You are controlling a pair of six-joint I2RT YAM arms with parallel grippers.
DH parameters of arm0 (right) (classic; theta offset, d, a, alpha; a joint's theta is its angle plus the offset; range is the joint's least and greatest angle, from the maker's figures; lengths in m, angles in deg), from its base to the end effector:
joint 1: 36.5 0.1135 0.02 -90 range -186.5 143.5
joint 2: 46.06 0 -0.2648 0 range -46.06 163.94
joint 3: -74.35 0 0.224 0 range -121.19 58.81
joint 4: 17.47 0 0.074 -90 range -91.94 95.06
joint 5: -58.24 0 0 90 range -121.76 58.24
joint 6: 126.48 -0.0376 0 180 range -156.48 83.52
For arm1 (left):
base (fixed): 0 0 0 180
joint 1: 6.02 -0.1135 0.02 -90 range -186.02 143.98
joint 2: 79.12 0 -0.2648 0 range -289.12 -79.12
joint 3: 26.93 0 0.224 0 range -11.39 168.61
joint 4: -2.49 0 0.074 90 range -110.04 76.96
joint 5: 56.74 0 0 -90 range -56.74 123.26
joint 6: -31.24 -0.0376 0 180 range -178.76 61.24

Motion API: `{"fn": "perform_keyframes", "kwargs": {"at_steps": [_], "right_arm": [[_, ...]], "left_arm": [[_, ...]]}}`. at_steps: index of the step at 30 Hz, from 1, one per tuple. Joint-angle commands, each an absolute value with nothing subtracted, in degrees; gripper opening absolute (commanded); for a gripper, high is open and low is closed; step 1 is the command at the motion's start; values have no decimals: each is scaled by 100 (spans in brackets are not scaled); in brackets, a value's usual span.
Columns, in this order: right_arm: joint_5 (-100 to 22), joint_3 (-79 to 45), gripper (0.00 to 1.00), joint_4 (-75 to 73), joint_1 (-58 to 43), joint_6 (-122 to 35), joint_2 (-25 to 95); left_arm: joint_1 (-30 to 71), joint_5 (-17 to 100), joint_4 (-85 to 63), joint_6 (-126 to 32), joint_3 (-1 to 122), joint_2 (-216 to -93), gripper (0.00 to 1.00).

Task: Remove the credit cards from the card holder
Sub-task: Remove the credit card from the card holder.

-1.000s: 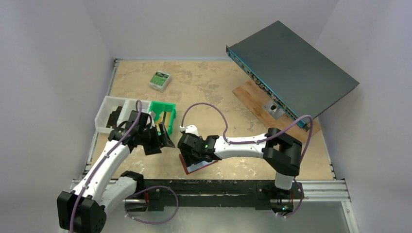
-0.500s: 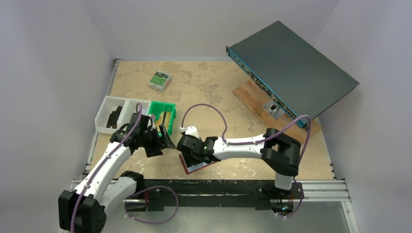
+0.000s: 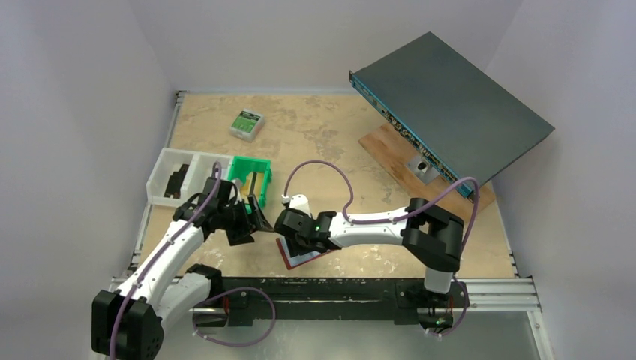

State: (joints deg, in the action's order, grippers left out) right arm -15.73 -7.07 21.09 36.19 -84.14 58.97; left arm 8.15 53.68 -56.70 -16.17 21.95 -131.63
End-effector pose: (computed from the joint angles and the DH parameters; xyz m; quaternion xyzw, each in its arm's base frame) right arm 0.1127 0.3266 0.1821 -0.1755 0.9456 0.1393 0.2359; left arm 0.1250 -0.0451 0.2123 -0.1944 0.9376 -0.2615 0.1216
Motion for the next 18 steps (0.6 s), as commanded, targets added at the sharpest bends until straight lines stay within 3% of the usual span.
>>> {"fn": "perform_keyframes", "kwargs": {"at_steps": [1,8,12,15,18], "right_arm": [[-1968,-244,40,1912,3598,-8777,6009],[-2576,331,15,1114,3297,-8890,5667],[-3112,688,5,490,3080,-8978,5446],[-3491,1037,1,-55,2858,-9060,5248],[-3758,1289,0,-452,2694,-9134,5040]], "left_arm": [[953,5595,-5336,-1481,2095,-13270,71],[1393,5811,-4881,-1214,1973,-13491,56],[1661,5784,-4648,-1054,1979,-13601,36],[1786,5760,-4474,-997,2005,-13777,19],[1951,5759,-4270,-961,2069,-13979,8]]}}
